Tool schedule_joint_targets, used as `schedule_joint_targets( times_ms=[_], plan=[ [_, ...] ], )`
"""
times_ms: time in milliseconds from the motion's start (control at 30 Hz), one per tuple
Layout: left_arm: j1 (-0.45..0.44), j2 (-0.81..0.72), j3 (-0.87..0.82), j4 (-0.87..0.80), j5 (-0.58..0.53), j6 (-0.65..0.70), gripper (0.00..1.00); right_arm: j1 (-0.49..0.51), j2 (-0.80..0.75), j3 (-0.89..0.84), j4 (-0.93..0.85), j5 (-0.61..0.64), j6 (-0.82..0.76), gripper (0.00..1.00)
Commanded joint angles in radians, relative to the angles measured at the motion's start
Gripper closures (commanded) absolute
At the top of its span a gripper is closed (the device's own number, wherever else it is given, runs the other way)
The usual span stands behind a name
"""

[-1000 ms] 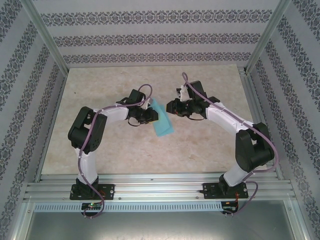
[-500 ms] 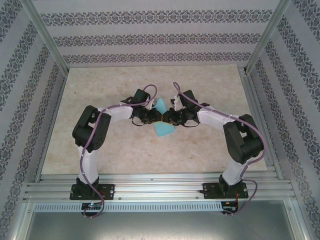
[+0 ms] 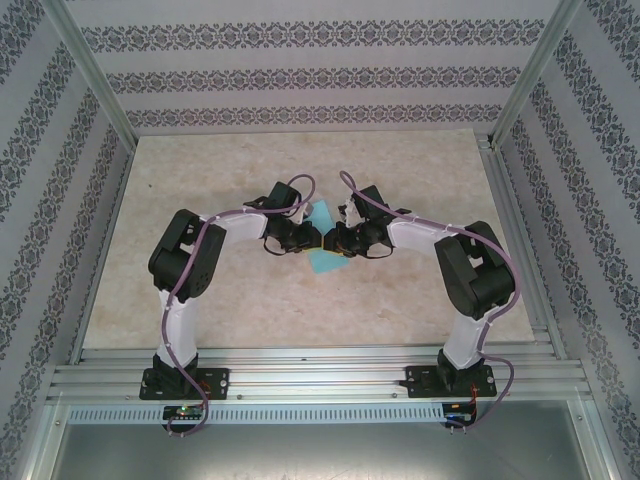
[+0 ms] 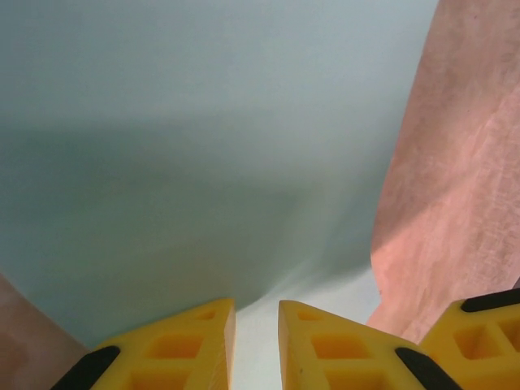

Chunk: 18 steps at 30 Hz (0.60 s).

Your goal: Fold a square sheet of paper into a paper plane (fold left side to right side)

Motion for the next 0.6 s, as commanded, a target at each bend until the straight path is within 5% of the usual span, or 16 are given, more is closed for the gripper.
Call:
schedule_joint_targets(
  times_ms=[0,567],
  plan=[
    [-0.014,0.018,0.014,-0.020,-0.014,0.028,0.79,0.008,0.022,-0.006,0.027,0.024,-0.004,0.79],
    [-0.015,0.019,0.004,-0.013,-0.014,0.028,0.79,0.013,0.079,-0.034,-0.003,0.065,-0.007,0.84]
  ],
)
